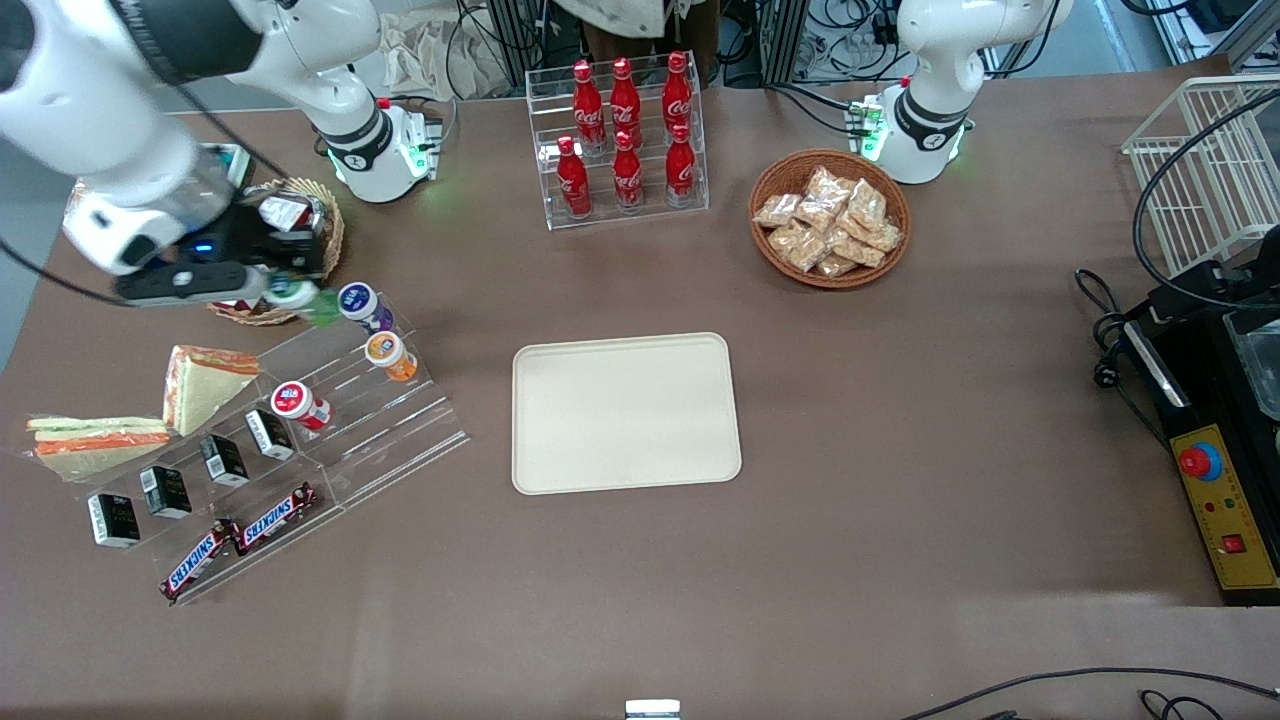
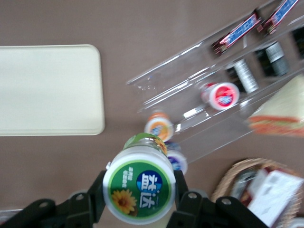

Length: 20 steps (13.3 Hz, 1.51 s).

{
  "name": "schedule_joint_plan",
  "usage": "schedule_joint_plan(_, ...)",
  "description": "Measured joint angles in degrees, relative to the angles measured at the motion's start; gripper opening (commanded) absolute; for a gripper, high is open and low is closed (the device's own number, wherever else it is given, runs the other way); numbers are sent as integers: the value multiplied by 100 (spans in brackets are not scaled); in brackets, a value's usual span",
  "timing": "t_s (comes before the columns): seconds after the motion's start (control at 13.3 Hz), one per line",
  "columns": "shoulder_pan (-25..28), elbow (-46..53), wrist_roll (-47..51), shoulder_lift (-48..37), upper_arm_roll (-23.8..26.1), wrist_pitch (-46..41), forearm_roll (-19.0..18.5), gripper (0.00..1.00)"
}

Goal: Place green gum on tray
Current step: 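Carry the green gum bottle over the cream tray and lower it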

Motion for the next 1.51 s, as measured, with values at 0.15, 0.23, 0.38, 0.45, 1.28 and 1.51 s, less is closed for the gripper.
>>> schedule_joint_plan(0.15, 435, 106, 1009, 248, 25, 49, 269, 25)
schedule_joint_plan(0.23, 639, 182, 1422, 408, 30, 178, 318, 25)
schedule_joint_plan(0.38, 1009, 252, 2039, 757, 33, 613, 330, 25)
schedule_joint_plan(0.45, 1170, 246, 2317, 959, 33, 876, 331, 25)
schedule_joint_plan(1.28, 1837, -1424, 2988, 2512, 26, 4674, 331, 27)
schedule_joint_plan(1.51, 1910, -1720, 2990, 2666, 26, 5118, 331, 80)
